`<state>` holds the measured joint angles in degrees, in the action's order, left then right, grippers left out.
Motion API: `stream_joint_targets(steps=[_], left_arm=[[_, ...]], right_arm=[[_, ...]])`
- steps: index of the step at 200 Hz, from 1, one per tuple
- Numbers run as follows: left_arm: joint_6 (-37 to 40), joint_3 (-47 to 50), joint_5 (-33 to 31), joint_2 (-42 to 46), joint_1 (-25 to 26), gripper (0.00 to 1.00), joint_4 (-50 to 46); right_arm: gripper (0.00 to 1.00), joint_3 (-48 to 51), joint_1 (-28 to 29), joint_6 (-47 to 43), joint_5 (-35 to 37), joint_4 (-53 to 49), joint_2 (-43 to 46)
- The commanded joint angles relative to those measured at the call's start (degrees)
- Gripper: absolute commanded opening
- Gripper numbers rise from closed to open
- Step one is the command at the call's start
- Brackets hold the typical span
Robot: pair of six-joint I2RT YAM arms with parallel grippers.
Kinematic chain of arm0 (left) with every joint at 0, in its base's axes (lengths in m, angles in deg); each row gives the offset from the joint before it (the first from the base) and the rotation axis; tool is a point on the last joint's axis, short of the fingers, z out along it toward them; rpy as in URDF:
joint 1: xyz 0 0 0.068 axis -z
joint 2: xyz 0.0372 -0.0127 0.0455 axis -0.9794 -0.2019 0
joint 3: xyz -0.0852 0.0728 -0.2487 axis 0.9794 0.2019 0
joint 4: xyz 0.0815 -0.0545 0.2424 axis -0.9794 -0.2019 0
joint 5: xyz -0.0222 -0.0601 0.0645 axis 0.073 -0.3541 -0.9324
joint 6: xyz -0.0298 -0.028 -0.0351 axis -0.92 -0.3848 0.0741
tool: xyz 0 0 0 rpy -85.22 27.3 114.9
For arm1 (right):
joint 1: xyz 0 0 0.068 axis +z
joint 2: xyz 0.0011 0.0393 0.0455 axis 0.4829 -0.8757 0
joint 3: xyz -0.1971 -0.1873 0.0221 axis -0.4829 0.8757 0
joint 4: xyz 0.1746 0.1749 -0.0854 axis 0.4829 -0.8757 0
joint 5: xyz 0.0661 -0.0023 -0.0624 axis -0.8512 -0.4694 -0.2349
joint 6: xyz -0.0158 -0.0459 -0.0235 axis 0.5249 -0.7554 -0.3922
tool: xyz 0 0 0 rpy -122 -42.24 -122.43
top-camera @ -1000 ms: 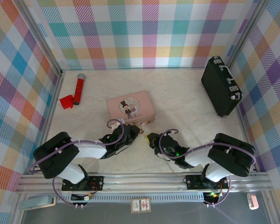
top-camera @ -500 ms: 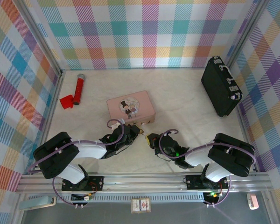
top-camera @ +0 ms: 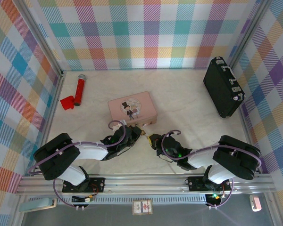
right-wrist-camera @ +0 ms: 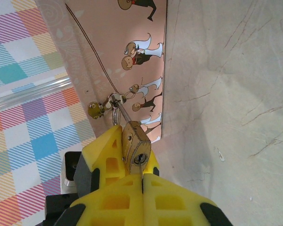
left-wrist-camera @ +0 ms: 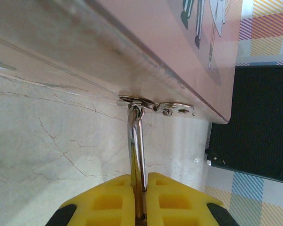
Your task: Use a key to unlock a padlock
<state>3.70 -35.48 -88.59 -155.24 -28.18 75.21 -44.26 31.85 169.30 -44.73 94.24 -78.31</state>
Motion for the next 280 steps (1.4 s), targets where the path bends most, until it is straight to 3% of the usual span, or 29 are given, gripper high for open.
stream_joint_targets(steps=[1, 280], left_arm=[[0.11, -1.24, -0.23, 1.23, 1.07, 0.00, 7.50], [-0.89, 0.25, -4.26, -0.04, 1.33, 0.00, 11.06]], right_arm=[[0.00, -0.31, 0.35, -0.47, 1.02, 0.37, 0.30], [0.00, 2.28, 0.38, 1.08, 3.74, 4.21, 0.49]])
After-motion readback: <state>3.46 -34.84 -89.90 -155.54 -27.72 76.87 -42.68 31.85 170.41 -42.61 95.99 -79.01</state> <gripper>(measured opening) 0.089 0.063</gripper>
